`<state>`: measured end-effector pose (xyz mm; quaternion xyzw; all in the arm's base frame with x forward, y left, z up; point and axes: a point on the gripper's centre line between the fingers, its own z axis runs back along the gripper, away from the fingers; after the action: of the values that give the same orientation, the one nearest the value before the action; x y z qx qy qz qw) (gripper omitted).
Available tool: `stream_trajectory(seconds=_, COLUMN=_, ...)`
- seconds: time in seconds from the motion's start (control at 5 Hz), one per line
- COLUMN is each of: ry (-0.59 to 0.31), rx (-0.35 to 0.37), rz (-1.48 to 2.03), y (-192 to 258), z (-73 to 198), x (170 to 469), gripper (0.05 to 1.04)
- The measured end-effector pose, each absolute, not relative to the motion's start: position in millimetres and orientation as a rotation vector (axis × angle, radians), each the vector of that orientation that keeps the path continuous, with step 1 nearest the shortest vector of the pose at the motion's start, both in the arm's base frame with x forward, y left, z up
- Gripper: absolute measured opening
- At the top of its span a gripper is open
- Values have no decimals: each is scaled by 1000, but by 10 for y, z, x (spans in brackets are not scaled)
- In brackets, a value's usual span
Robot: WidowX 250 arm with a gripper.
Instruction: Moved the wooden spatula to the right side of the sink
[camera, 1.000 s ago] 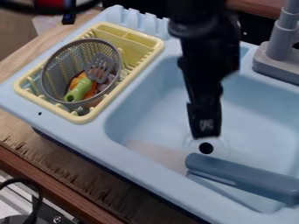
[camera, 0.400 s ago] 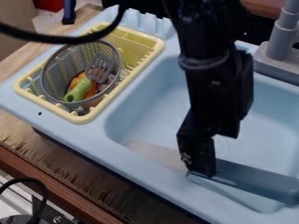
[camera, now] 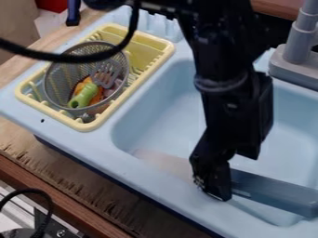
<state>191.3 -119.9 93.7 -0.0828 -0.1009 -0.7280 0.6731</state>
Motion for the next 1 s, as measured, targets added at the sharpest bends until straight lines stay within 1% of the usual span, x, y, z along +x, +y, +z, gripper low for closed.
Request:
stream_trajectory(seconds=0.2, ry=-214, rx=-195, rz=-1647, y=-1248, z=840, x=1929, gripper=964)
stream_trajectory(seconds=0.4, ry=-222, rx=-199, rz=-1647, y=-1281, z=781, x=1901, gripper=801)
stream_trajectory(seconds=0.6, ry=-216, rx=-214, rz=-1645, y=-1293, z=758, x=1895, gripper=508)
stream_trajectory(seconds=0.8, ry=-216, rx=-220, rz=-1629, y=-1289, z=756, x=1902, gripper=386)
stream_trajectory(seconds=1.0, ry=-224, rx=-241, rz=-1598, y=-1265, z=765, x=1919, gripper=386)
